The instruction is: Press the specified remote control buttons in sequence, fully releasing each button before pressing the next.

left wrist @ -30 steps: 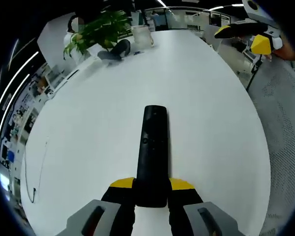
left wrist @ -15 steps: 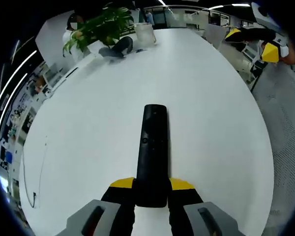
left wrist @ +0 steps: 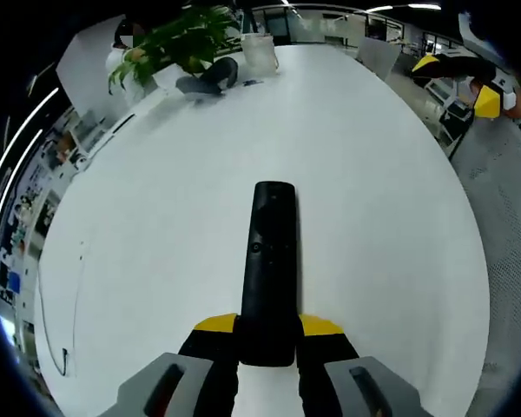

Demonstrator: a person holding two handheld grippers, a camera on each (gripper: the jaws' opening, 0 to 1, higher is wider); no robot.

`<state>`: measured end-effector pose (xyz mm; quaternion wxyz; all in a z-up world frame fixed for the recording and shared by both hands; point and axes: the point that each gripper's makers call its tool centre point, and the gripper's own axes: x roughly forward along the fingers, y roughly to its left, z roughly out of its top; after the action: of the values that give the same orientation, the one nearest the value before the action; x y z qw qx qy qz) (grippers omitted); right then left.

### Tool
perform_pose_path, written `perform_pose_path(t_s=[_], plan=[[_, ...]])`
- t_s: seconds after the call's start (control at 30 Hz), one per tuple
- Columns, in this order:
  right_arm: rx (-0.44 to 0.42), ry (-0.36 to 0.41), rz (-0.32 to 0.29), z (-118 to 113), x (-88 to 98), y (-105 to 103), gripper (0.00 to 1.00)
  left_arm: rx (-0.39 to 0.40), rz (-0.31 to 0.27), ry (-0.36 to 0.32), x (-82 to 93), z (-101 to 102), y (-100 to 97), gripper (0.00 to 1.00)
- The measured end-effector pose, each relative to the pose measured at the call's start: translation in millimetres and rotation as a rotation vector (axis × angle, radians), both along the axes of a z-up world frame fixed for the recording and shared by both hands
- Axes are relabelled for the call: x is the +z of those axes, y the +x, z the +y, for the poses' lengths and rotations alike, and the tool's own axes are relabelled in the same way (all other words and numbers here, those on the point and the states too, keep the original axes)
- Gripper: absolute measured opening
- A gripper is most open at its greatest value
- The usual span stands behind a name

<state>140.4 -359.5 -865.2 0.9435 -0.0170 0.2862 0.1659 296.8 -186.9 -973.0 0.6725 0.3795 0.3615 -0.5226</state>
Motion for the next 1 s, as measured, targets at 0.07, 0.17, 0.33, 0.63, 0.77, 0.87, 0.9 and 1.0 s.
perform_pose_path(t_s=[0.07, 0.17, 0.33, 0.63, 0.77, 0.87, 0.9, 1.0], plan=[[0.003, 0.001, 0.006, 0.7, -0.8, -0.4, 0.51, 0.007, 0.005, -0.001, -0.3, 0.0, 5.2, 0.24], [0.004, -0.003, 0.007, 0.8, -1.2, -0.5, 0.51, 0.004, -0.010, 0.006, -0.1, 0.2, 11.4, 0.24], [0.000, 0.003, 0.016, 0.2, -2.2, -0.4, 0.50, 0.008, 0.032, -0.011, -0.9, 0.4, 12.5, 0.24], [-0.012, 0.017, 0.017, -2.0, -1.4, 0.7, 0.50, 0.055, 0.008, -0.039, 0.0, 1.9, 18.7, 0.32], [-0.022, 0.017, -0.002, -4.2, 1.6, 1.4, 0.50, 0.189, -0.003, -0.063, 0.6, 7.2, 24.1, 0.42], [-0.038, 0.023, -0.014, -7.4, 4.1, 1.9, 0.50, 0.291, -0.019, -0.119, 1.9, 12.9, 26.8, 0.44], [-0.040, 0.024, -0.015, -7.7, 4.5, 1.9, 0.50, 0.310, -0.019, -0.125, 2.0, 14.0, 27.2, 0.46], [-0.049, 0.038, -0.027, -9.0, 7.5, 2.4, 0.50, 0.459, -0.017, -0.184, 1.6, 24.9, 28.2, 0.55]])
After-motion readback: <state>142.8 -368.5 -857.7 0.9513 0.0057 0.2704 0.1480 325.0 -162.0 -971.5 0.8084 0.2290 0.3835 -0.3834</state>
